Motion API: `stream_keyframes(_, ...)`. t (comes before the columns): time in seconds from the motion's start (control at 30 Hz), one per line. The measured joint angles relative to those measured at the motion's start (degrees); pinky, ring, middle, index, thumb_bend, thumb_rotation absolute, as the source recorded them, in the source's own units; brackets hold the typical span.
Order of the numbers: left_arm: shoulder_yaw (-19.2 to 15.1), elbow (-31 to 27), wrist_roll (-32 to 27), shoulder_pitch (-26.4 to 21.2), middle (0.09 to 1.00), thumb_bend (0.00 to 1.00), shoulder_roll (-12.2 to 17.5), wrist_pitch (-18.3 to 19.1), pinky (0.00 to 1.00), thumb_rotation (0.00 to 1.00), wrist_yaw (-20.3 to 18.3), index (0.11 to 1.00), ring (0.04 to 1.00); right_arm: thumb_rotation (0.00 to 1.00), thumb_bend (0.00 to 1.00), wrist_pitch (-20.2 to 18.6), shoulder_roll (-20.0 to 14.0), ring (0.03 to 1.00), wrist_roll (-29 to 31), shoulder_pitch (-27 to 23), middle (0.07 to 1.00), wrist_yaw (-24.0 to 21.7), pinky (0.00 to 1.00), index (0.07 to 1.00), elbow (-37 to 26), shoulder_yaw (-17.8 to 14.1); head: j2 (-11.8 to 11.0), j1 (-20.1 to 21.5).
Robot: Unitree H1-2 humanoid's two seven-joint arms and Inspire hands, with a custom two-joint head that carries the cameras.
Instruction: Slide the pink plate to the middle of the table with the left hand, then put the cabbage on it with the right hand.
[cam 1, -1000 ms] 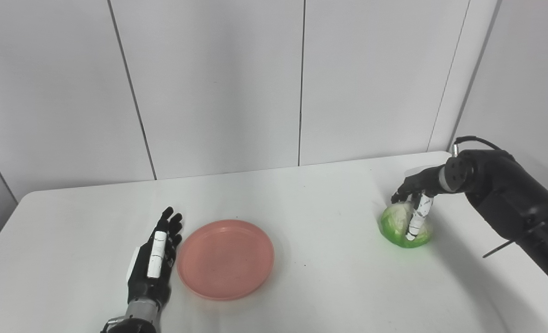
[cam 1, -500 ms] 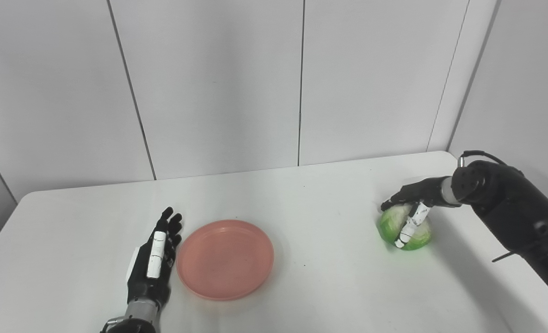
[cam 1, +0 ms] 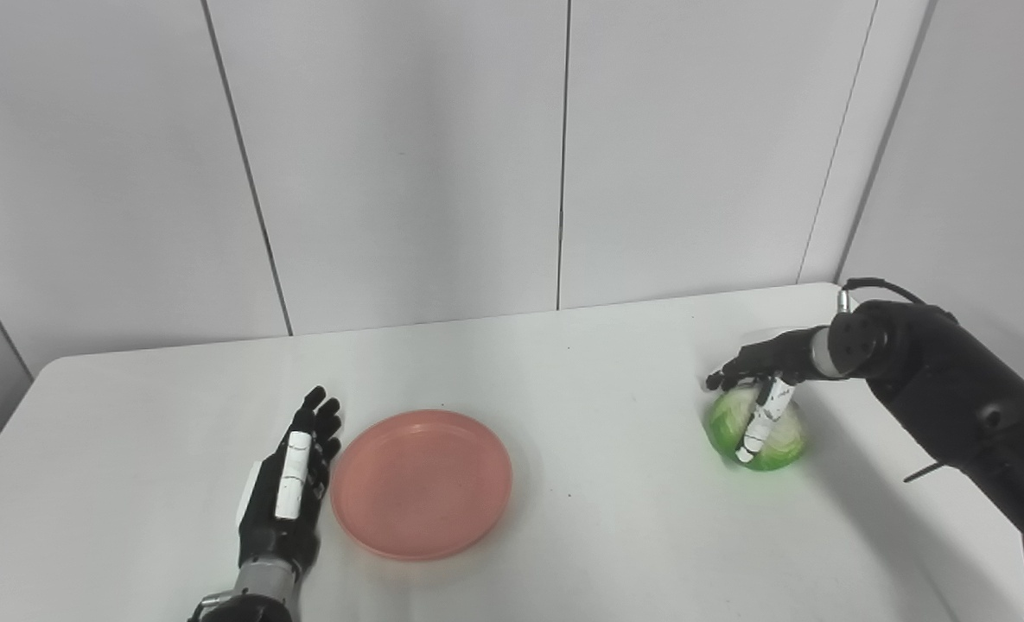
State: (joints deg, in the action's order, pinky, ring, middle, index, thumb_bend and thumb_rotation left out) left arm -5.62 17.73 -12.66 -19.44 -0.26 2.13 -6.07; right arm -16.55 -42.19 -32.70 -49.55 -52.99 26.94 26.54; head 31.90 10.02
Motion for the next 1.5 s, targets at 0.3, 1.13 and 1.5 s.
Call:
stream_keyframes(0.3, 0.02, -0.25, 0.0, 0.14, 0.935, 0.89, 0.0, 0.37, 1.0, 0.83, 0.0, 0.908, 0.959, 0.27, 1.0, 0.07, -0.08, 0.884, -0.54, -0.07, 0.911, 0.02, 0.82, 0.885, -0.01, 0.71, 0.18, 0.09)
stream_keyframes(1.13, -0.16, -0.78, -0.03, 0.2, 0.934, 0.9, -0.11, 1.19, 0.97, 0.82, 0.0, 0.904, 0.959, 0.0, 0.57, 0.44, 0.36, 0.41, -4.23, 5.56, 0.49, 15.27, 0.3, 0.743, -3.15, -1.96, 0.44, -0.18)
stream_keyframes(1.5, -0.02, -0.79, -0.01, 0.2, 0.932, 0.89, -0.1, 1.21, 0.98, 0.83, 0.0, 0.903, 0.96, 0.0, 0.57, 0.43, 0.23, 0.452, -2.6, 5.06, 0.491, 12.99, 0.33, 0.71, -3.09, -2.32, 0.44, -0.35)
